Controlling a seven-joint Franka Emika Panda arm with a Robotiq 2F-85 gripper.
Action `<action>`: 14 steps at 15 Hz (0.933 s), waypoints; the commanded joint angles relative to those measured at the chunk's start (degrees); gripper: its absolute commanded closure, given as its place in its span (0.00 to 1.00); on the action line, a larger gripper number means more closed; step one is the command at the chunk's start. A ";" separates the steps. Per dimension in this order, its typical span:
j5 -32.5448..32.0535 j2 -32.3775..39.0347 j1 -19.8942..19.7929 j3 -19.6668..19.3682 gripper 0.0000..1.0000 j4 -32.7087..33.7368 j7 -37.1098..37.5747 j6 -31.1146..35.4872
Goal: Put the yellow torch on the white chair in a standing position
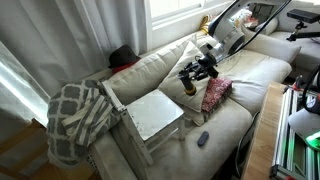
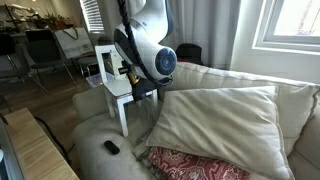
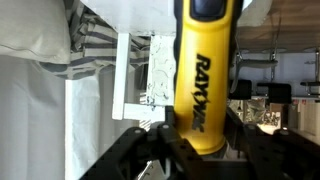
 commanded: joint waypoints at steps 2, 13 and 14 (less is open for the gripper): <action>3.35 0.75 -4.45 6.74 0.76 -0.79 -0.22 -7.33; 13.59 10.93 1.58 12.49 0.76 3.47 -2.89 -3.38; 11.99 13.57 1.06 13.84 0.76 4.67 -2.55 -1.35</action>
